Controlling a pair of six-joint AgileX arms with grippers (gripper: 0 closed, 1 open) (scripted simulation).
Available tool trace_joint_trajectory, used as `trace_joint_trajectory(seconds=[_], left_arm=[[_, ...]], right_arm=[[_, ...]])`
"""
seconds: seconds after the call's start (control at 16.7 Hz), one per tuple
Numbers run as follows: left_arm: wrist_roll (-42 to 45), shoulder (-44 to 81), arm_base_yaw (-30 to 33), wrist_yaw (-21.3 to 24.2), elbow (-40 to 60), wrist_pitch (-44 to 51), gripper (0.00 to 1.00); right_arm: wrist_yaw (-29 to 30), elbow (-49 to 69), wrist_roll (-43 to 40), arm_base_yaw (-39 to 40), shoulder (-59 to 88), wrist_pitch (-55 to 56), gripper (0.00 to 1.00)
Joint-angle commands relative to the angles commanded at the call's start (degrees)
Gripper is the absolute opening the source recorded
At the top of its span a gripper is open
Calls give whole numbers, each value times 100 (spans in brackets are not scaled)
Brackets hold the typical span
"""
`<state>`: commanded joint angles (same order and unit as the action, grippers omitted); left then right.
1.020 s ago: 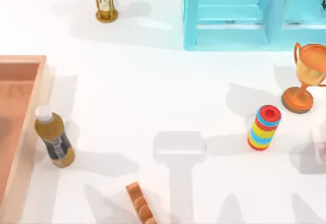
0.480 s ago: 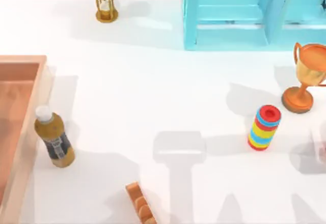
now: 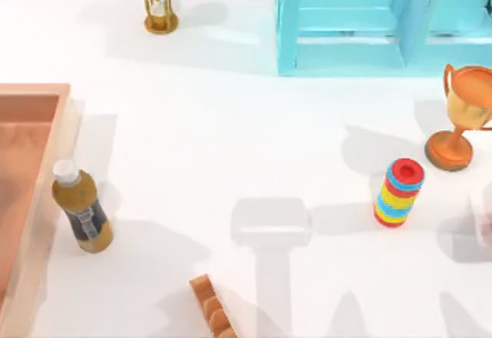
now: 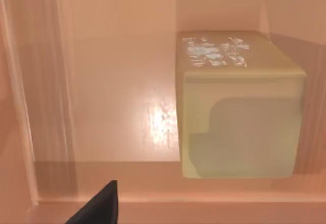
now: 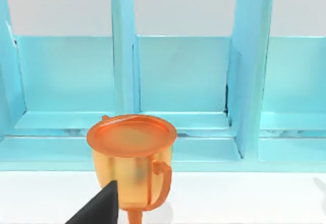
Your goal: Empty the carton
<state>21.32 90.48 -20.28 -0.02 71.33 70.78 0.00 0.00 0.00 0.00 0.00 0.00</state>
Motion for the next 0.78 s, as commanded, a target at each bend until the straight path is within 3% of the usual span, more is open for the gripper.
trace_joint_trajectory(seconds=[0.3, 0.78], left_arm=[[-7, 67, 13, 0, -210, -242, 100], [32, 630, -23, 1, -1591, -2245, 100]], right_arm=[[0, 0, 0, 0, 0, 0, 100], [0, 0, 0, 0, 0, 0, 100]])
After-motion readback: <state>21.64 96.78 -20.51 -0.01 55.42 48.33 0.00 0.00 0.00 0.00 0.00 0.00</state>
